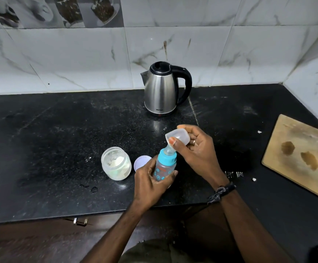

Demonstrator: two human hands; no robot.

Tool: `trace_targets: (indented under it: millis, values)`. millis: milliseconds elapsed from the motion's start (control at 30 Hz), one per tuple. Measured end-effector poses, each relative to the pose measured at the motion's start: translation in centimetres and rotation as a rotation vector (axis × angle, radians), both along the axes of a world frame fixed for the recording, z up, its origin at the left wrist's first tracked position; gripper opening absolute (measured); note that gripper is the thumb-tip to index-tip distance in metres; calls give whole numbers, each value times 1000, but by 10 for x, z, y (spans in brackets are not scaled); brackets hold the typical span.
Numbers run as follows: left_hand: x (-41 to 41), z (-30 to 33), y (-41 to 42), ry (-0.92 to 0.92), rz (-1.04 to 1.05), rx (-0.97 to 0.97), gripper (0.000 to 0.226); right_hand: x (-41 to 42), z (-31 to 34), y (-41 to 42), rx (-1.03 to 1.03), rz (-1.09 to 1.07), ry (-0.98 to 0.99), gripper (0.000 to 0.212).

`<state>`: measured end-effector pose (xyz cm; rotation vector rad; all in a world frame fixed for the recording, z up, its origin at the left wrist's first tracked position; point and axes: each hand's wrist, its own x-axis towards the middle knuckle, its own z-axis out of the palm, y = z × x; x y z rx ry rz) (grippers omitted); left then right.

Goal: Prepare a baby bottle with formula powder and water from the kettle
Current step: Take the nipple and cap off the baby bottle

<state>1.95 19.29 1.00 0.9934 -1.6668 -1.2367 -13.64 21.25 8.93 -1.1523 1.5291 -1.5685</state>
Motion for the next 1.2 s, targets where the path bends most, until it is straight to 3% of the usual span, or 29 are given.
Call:
trace_targets:
  millis: [100,300,567,833,1200]
  values:
    - [0,-5,0,9,28,12,41,-8,-5,1,5,-65,3,44]
    - [1,-15,-4,51,104,41,39,-39,-34,-10,118,-166,297,57]
    - [-2,-12,-9,64,158,36,54,-71,-94,-37,356,-301,503,63]
    - [-5,-25,-9,41,155,93,41,-65,-117,-56,461,-170,723,64]
    - [-5,-28,-8,13,157,128,40,-57,-131,-52,537,-146,744,66]
